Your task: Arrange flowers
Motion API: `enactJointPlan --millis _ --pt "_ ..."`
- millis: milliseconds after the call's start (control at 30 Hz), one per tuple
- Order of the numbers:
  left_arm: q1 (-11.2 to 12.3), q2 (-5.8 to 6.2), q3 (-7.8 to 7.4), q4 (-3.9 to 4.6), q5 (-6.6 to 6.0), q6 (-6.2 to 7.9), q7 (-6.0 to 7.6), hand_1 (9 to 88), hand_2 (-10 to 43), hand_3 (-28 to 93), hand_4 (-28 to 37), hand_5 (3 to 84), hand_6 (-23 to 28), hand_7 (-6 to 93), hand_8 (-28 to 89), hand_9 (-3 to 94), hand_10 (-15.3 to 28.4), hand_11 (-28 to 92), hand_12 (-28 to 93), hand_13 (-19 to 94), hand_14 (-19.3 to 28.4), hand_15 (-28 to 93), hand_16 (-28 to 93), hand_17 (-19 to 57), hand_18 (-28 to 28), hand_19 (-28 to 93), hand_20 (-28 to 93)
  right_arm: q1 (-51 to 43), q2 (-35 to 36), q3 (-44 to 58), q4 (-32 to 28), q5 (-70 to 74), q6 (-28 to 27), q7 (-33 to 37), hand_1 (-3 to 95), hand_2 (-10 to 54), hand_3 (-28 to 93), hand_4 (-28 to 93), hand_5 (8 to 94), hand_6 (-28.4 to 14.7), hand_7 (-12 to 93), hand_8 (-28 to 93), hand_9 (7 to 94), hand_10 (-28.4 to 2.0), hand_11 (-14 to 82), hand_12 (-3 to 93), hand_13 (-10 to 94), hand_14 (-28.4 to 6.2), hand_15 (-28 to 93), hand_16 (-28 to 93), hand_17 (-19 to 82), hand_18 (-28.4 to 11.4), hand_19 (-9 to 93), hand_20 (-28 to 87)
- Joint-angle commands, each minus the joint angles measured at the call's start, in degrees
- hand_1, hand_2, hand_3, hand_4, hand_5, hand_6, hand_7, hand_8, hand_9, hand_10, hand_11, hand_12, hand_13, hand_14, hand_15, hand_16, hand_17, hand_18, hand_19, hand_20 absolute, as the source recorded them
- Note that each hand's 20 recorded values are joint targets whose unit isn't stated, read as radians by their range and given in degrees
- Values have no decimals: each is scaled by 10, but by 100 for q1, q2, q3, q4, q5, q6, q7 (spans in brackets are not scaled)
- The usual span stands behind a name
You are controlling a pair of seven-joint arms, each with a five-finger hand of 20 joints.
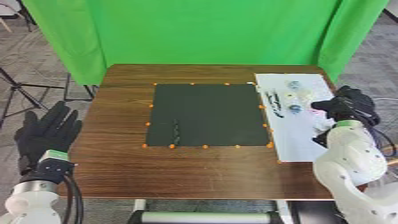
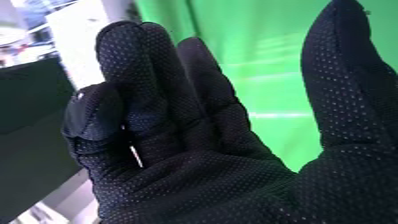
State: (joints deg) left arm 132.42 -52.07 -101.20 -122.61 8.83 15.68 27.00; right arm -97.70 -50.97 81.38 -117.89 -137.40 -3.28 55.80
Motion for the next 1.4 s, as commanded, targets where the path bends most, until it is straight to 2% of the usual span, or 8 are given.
enactJointPlan --millis 33,467,867,1033,1100,1133,1200,1400 --pt "103 -47 2 -59 3 -69 4 282 154 706 -283 396 66 198 -114 312 122 205 68 202 111 310 -121 -53 91 309 57 -795 41 419 -124 -24 -360 357 296 -95 714 -282 497 -150 169 -58 543 -238 360 270 526 -191 630 247 335 -281 899 370" --pt "172 -57 -21 -89 -30 -118 82 280 153 706 -283 396 65 200 -114 318 122 207 70 208 115 316 -121 -53 92 309 57 -1376 -22 890 -73 239 -483 546 342 -95 653 -283 586 -160 104 -65 559 -242 350 270 527 -191 633 250 331 -281 891 383" --pt "110 -35 65 -87 -88 -173 61 279 150 707 -283 396 65 200 -113 320 124 207 71 210 117 317 -120 -53 93 308 57 -1195 -185 664 555 245 -135 526 417 -95 652 -283 601 -108 183 -78 571 -220 400 281 544 -179 663 271 346 -273 897 383" --pt "89 -49 92 -79 -150 -168 81 279 150 707 -283 397 65 200 -114 321 124 206 72 212 118 316 -120 -53 93 308 58 -1231 -229 635 697 252 558 520 448 -95 688 -282 666 -67 269 -79 639 -183 434 292 614 -156 652 280 367 -264 905 374" --pt "98 -46 107 -82 -143 -147 73 279 149 707 -283 397 65 200 -114 321 124 205 71 213 118 317 -119 -53 93 307 58 -1245 -213 593 736 139 790 490 498 -95 650 -283 685 -50 336 94 682 -162 423 354 654 -143 650 299 380 -258 913 366" --pt "64 -66 99 -61 -118 -164 -16 279 149 707 -283 397 65 200 -114 321 124 205 71 213 118 317 -119 -53 94 307 58 -1293 -222 598 721 97 877 496 513 -95 648 -283 695 -41 370 132 704 -150 412 392 672 -137 650 308 388 -256 916 363" --pt "105 -44 94 -74 -129 -137 6 279 149 707 -283 397 65 200 -114 321 124 205 71 213 119 316 -119 -53 94 308 59 -1271 -220 547 746 11 996 466 535 -95 659 -281 709 -22 446 160 741 -131 397 439 705 -129 652 323 403 -254 923 361" --pt "140 -34 71 -83 -125 -179 25 280 150 705 -283 397 65 200 -114 322 124 205 71 215 120 319 -119 -52 95 309 60 -1343 -178 513 750 32 1346 322 545 -95 686 -282 708 -14 480 178 755 -118 388 490 716 -126 668 342 414 -253 930 372"
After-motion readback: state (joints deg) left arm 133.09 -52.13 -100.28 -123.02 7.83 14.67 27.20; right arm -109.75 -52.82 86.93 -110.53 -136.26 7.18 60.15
